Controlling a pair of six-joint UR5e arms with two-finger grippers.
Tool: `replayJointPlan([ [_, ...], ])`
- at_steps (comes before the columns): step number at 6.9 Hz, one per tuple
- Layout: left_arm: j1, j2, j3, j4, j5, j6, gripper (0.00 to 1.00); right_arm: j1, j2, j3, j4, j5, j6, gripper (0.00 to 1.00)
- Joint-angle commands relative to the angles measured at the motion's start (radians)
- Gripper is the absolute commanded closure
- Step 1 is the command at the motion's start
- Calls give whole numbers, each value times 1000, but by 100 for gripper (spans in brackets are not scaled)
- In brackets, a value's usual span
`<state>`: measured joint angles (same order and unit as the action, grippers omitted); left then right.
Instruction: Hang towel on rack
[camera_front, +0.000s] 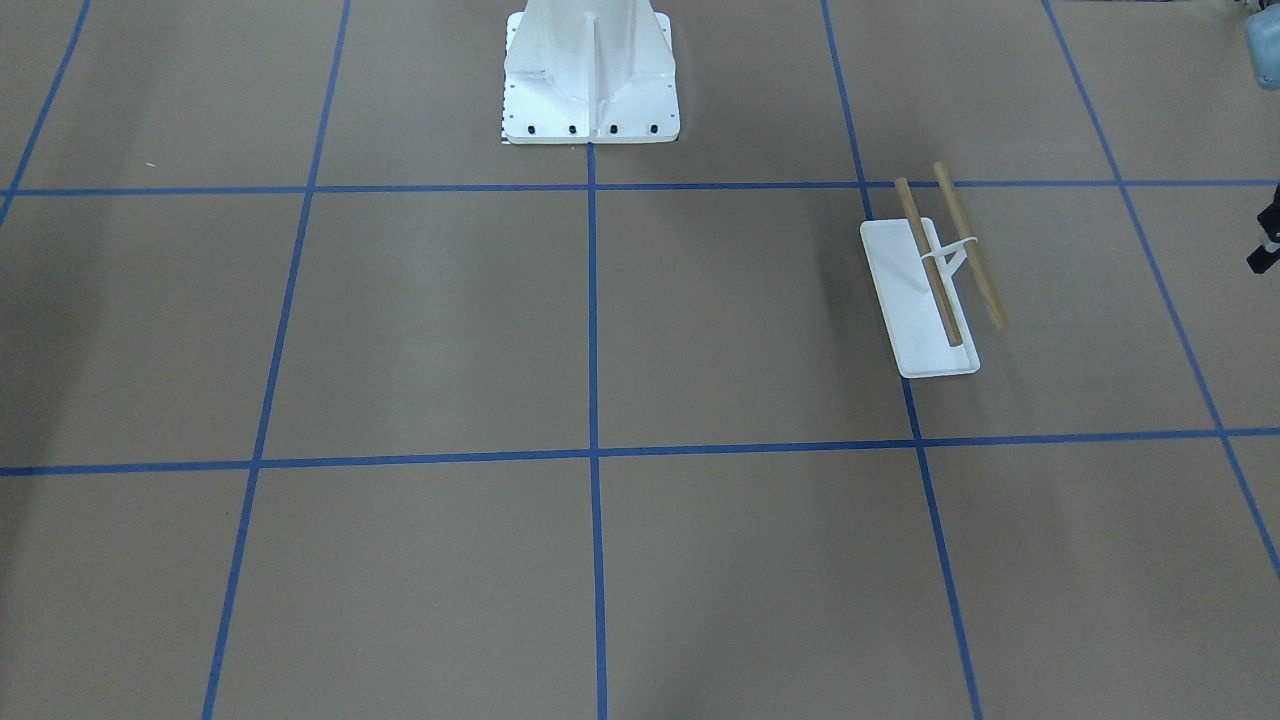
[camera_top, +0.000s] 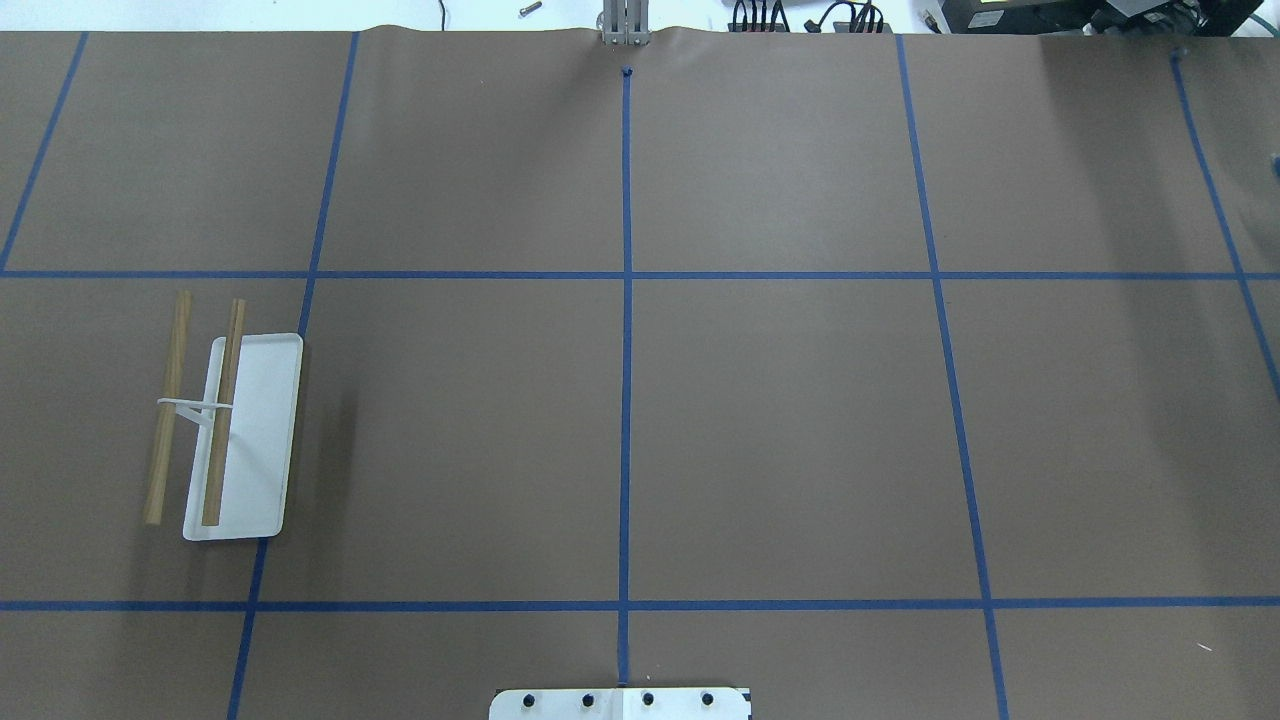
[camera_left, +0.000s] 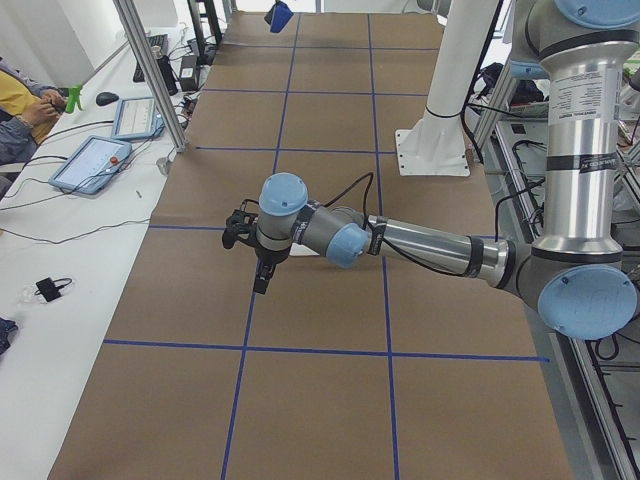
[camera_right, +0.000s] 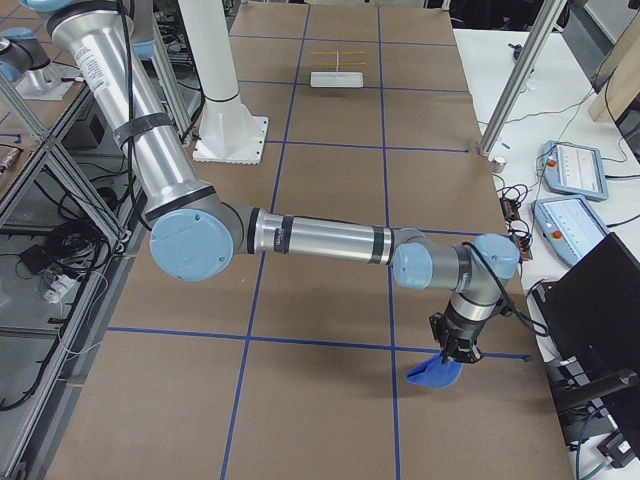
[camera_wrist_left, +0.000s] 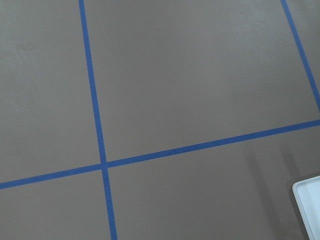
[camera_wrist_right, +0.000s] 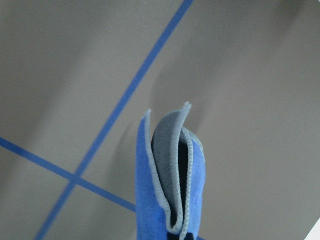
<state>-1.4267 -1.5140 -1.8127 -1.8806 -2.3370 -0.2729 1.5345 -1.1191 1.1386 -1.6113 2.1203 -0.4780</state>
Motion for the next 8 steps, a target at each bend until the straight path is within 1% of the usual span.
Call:
replayJointPlan([
  [1,66,-34,1,-17,-1,-136,2,-54,-16,305,-255,187,433,100],
  [2,113,-85,1,-28,1,-258,2,-139,-16,439,-280,220,734,100],
  [3,180,-180,9,-28,2,-425,2,-239,-4,552,-280,221,1053,100],
  [4,227,-272,25,-28,2,-586,2,-317,28,628,-276,224,1331,100],
  [5,239,-358,35,-28,-1,-705,2,-364,60,680,-269,234,1513,100],
  [6,265,-450,38,-28,1,-815,2,-399,67,741,-265,254,1603,100],
  [7,323,-515,38,-37,2,-854,2,-457,93,791,-259,250,1642,100],
  [8,354,-543,39,-98,10,-856,2,-497,146,796,-259,250,1714,100],
])
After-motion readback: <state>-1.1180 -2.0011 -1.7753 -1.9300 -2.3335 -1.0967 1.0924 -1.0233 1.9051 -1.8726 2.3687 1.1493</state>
